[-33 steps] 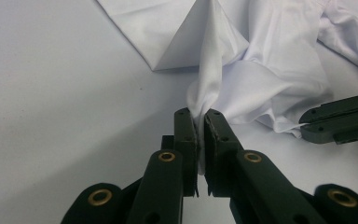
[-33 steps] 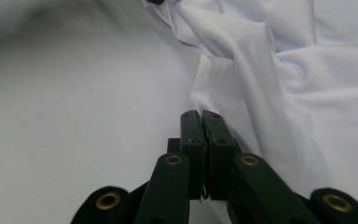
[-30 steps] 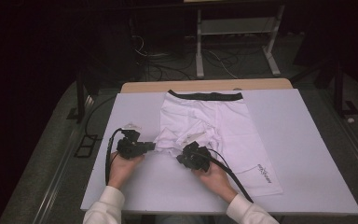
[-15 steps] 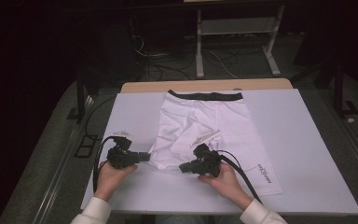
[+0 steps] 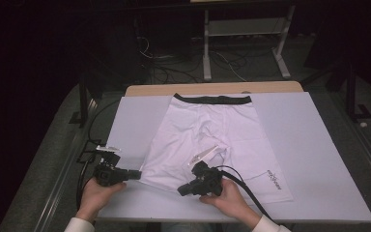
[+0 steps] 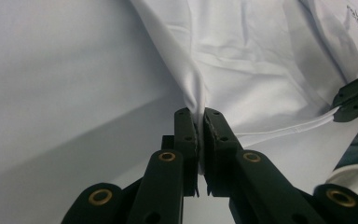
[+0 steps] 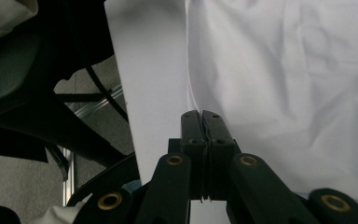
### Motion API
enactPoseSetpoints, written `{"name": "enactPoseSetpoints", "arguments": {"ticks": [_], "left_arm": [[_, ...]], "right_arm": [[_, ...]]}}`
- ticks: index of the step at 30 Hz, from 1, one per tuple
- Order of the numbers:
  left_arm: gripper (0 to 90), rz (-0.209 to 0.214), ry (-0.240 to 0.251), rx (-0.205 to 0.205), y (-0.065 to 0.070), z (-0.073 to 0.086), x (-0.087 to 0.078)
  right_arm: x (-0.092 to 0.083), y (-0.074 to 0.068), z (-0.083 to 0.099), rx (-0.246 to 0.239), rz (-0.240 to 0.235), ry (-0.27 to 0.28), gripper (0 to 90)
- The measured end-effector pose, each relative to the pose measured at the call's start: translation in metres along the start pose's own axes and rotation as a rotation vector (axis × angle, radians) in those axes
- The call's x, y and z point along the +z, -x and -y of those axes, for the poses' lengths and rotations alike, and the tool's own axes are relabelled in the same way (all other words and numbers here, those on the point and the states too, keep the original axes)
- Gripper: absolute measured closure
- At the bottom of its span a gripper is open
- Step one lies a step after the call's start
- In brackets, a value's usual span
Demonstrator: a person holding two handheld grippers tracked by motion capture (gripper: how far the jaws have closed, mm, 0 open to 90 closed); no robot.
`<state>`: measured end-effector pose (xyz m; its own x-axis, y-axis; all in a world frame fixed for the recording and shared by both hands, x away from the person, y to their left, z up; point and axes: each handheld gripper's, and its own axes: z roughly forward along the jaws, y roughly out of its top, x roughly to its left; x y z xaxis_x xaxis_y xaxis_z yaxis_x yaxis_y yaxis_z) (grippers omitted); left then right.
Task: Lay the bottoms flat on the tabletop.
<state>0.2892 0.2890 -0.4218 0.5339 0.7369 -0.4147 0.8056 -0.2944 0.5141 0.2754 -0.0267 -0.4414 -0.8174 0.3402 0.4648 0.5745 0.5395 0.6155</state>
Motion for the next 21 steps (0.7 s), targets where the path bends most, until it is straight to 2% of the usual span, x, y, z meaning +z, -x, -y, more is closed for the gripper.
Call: {"name": "enactPoseSetpoints", "arguments": {"ticks": [6, 13, 21], "left_arm": [[84.3, 0.004, -0.023, 0.005, 0.0, 0.009, 0.0], [84.2, 0.013, -0.028, 0.006, 0.004, 0.017, -0.002], [78.7, 0.024, -0.026, 0.042, 0.015, 0.02, 0.001]], "right_arm": [[0.009, -0.007, 0.002, -0.016, -0.012, -0.041, 87.5], [0.011, -0.013, 0.004, -0.024, -0.027, -0.059, 87.4], [0.004, -0.015, 0.005, -0.039, -0.033, -0.081, 87.3]]}}
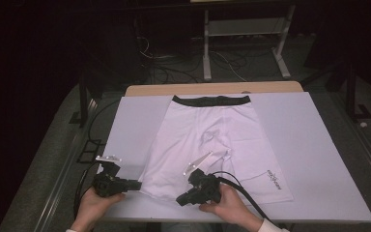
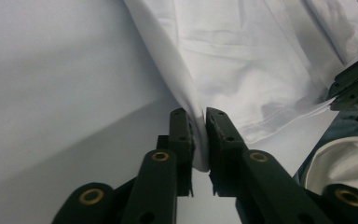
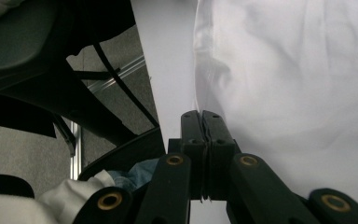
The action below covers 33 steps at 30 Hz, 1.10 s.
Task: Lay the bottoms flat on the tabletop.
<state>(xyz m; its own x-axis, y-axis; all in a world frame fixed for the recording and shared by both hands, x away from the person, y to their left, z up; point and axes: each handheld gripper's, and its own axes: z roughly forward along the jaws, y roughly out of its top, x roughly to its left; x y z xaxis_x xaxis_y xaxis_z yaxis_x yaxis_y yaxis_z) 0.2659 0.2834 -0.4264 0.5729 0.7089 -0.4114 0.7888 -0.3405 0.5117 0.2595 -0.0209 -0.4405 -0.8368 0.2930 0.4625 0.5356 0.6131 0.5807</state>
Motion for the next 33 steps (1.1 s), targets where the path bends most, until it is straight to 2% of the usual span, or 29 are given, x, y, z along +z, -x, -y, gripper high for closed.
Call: {"name": "enactPoseSetpoints", "arguments": {"ticks": [4, 7, 12, 14, 22, 26, 30, 33], "left_arm": [[69.9, -0.011, 0.012, -0.003, 0.002, 0.0, 0.0], [60.1, -0.011, 0.042, -0.009, 0.001, 0.0, -0.003], [46.6, -0.033, 0.086, 0.0, 0.003, -0.001, -0.006], [40.8, -0.046, 0.097, 0.022, 0.006, -0.003, -0.006], [27.2, -0.034, 0.124, 0.081, 0.014, -0.015, -0.004], [21.4, -0.04, 0.145, 0.125, 0.021, -0.025, -0.002], [12.7, -0.032, 0.145, 0.147, 0.028, -0.036, 0.001], [5.3, -0.035, 0.143, 0.166, 0.031, -0.043, 0.006]], "right_arm": [[-0.004, 0.0, 0.002, 0.003, -0.012, -0.006, 84.9], [-0.009, 0.003, 0.003, 0.011, -0.035, 0.012, 76.7], [-0.019, 0.001, 0.004, -0.029, 0.014, 0.039, 64.5], [-0.023, 0.001, 0.005, -0.042, 0.028, 0.044, 59.9], [-0.035, 0.002, 0.006, -0.061, 0.084, 0.086, 44.2], [-0.042, 0.005, 0.006, -0.053, 0.113, 0.095, 30.6], [-0.05, 0.009, 0.007, -0.038, 0.138, 0.116, 18.2], [-0.057, 0.011, 0.008, -0.038, 0.15, 0.119, 13.6]]}}
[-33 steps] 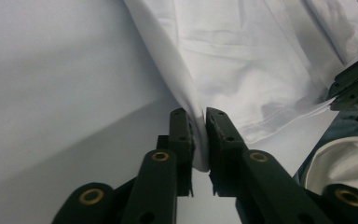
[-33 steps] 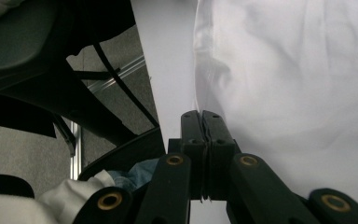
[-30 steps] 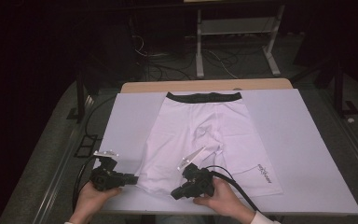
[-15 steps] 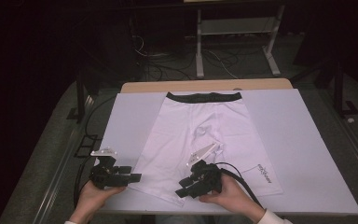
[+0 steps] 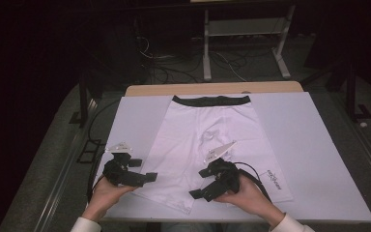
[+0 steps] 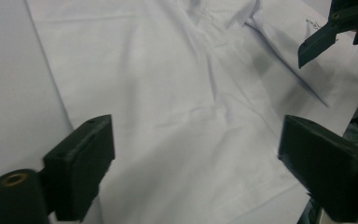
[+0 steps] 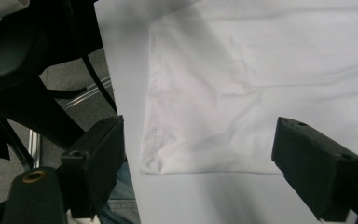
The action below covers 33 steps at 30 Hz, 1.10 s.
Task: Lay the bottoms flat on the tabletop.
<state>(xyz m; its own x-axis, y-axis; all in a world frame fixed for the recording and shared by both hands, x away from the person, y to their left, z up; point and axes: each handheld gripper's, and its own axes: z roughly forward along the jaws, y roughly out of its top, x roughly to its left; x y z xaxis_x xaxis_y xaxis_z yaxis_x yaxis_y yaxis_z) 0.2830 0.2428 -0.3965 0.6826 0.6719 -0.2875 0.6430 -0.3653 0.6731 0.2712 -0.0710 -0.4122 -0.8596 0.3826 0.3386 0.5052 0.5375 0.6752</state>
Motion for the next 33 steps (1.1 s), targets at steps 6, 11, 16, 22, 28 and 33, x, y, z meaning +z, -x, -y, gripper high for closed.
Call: {"name": "enactPoseSetpoints", "arguments": {"ticks": [6, 11, 16, 22, 28, 33], "left_arm": [[0.0, 0.02, 0.008, 0.049, 0.006, -0.007, 0.012], [0.0, 0.022, 0.071, 0.1, 0.01, -0.01, 0.015], [0.0, 0.0, 0.132, 0.137, 0.01, -0.008, 0.018], [0.0, -0.005, 0.192, 0.119, 0.004, 0.001, 0.024], [0.0, -0.027, 0.225, 0.106, -0.002, 0.009, 0.023], [0.0, -0.045, 0.229, 0.121, -0.005, 0.014, 0.023]], "right_arm": [[-0.017, 0.01, 0.003, 0.022, 0.027, 0.018, 4.8], [-0.031, 0.018, 0.008, 0.032, 0.061, 0.054, 0.3], [-0.048, 0.026, 0.014, 0.046, 0.093, 0.089, 0.0], [-0.066, 0.036, 0.025, 0.055, 0.13, 0.128, 0.0], [-0.083, 0.048, 0.04, 0.077, 0.171, 0.171, 0.0], [-0.098, 0.058, 0.051, 0.103, 0.21, 0.214, 0.0]]}}
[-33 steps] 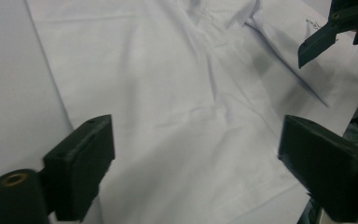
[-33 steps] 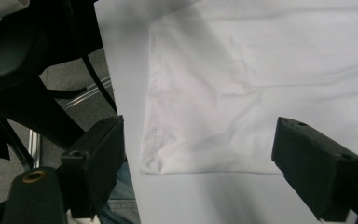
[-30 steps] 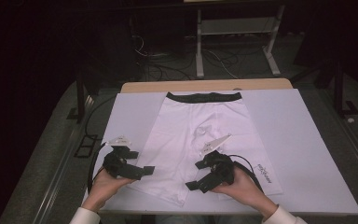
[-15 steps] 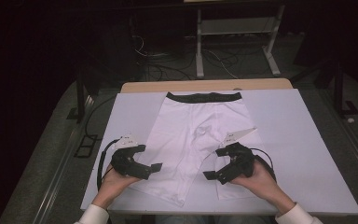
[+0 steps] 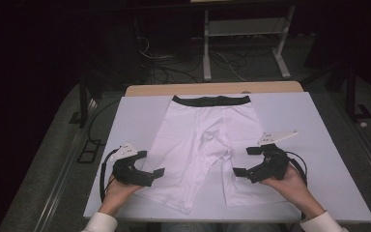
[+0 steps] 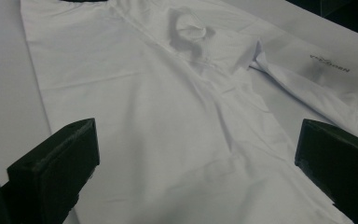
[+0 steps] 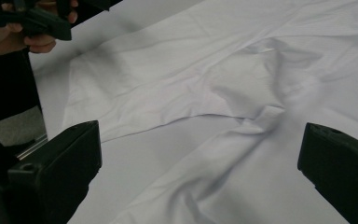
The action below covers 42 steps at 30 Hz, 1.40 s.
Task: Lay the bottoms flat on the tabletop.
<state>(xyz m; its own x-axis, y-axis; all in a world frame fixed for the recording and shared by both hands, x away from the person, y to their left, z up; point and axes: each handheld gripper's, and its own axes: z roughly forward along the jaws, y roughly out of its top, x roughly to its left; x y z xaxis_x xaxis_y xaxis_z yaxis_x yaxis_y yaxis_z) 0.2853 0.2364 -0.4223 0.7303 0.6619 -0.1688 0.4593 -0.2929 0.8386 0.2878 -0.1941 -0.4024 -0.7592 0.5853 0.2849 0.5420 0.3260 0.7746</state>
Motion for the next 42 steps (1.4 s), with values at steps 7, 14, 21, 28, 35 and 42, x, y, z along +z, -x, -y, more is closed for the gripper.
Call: {"name": "enactPoseSetpoints", "arguments": {"ticks": [7, 14, 21, 28, 35, 42], "left_arm": [[0.0, -0.014, 0.015, 0.001, -0.004, 0.006, -0.004], [0.0, -0.041, 0.026, 0.0, -0.006, 0.011, -0.012], [0.0, -0.063, 0.032, -0.02, -0.012, 0.014, -0.014], [0.0, -0.069, 0.023, -0.025, -0.015, 0.016, -0.015], [0.0, -0.066, 0.017, -0.028, -0.016, 0.018, -0.014], [0.0, -0.059, 0.008, -0.018, -0.016, 0.018, -0.013]], "right_arm": [[-0.017, 0.012, 0.006, 0.012, 0.05, 0.055, 0.0], [-0.029, 0.02, 0.019, 0.005, 0.101, 0.091, 0.0], [-0.041, 0.03, 0.037, 0.03, 0.159, 0.12, 0.0], [-0.051, 0.041, 0.05, 0.064, 0.182, 0.124, 0.0], [-0.062, 0.048, 0.066, 0.077, 0.208, 0.135, 0.0], [-0.066, 0.052, 0.077, 0.078, 0.234, 0.104, 0.0]]}}
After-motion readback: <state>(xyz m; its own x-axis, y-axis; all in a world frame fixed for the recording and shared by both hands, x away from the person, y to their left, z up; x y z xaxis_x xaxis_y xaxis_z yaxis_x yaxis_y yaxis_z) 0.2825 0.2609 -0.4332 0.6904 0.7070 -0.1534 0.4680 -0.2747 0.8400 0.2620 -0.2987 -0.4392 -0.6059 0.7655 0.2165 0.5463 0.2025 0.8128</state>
